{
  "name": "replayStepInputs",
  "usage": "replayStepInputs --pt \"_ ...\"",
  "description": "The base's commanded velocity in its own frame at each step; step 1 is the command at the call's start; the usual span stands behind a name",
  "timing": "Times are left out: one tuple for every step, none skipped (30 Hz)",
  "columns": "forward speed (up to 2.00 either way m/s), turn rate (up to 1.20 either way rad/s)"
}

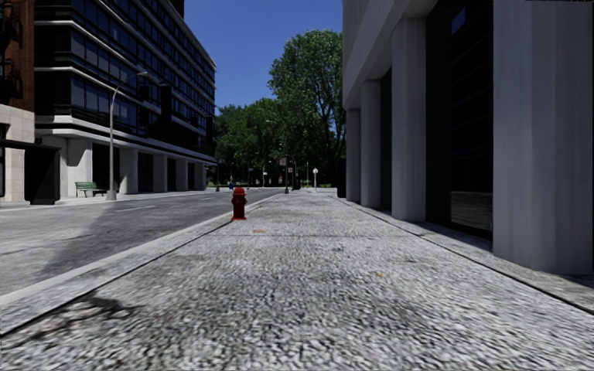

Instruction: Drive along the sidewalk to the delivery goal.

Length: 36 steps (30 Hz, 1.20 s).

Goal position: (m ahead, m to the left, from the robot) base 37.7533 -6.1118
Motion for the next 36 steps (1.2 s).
replayStepInputs --pt "2.0 0.0" --pt "2.0 0.0" --pt "2.0 0.0" --pt "2.0 0.0" --pt "2.0 0.0" --pt "2.0 0.0" --pt "2.0 0.0" --pt "2.0 0.0" --pt "2.0 0.0" --pt "2.0 0.0" --pt "2.0 0.0" --pt "2.0 0.0" --pt "2.0 0.0" --pt "2.0 0.0" --pt "2.0 0.0" --pt "2.0 0.0" --pt "2.0 0.0" --pt "2.0 0.0" --pt "2.0 0.0" --pt "2.0 0.0" --pt "2.0 0.0" --pt "2.0 0.0" --pt "2.0 0.0" --pt "2.0 0.0" --pt "2.0 0.0" --pt "2.0 0.0" --pt "2.0 0.0" --pt "2.0 0.0" --pt "2.0 0.0" --pt "2.0 0.0" --pt "2.0 0.0" --pt "2.0 0.0" --pt "2.0 0.0" --pt "2.0 0.0" --pt "2.0 0.0" --pt "2.0 0.0"
